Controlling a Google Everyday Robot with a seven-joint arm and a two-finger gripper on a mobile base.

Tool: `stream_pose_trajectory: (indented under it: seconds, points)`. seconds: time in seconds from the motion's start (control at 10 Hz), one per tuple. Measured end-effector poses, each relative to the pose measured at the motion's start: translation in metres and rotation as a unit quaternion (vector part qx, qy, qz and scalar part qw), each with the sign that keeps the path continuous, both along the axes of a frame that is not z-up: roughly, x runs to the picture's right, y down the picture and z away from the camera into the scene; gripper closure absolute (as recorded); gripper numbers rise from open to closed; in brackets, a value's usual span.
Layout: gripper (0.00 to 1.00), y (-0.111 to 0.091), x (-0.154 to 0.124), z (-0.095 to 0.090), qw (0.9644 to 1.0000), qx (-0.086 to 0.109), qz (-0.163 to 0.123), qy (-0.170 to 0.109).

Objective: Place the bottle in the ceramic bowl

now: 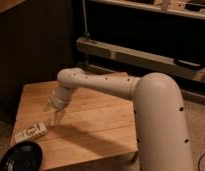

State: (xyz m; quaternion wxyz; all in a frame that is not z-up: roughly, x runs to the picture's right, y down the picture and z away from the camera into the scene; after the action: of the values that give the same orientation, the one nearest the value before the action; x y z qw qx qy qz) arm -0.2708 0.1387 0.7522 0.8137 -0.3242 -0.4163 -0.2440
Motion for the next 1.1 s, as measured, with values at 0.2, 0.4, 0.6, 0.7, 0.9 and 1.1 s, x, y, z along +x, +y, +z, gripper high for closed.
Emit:
stream_pose_trajectory:
  seconds: [0.2, 0.4, 0.6, 0.7, 0.9, 1.1]
  points:
    - [0.35, 0.013, -0.015, 0.004, 0.9999, -0.009, -0.010, -0.009]
    - [0.35, 0.027, -0.027, 0.015, 0.9996, -0.018, -0.019, -0.013]
    - [0.35, 0.038, -0.041, 0.024, 0.9993, -0.023, -0.026, -0.016]
    - [0.35, 0.042, -0.045, 0.030, 0.9993, -0.022, -0.028, -0.011]
    - [0.35, 0.049, -0.054, 0.038, 0.9992, -0.019, -0.035, -0.004]
    - [0.35, 0.058, -0.064, 0.044, 0.9987, -0.016, -0.047, 0.005]
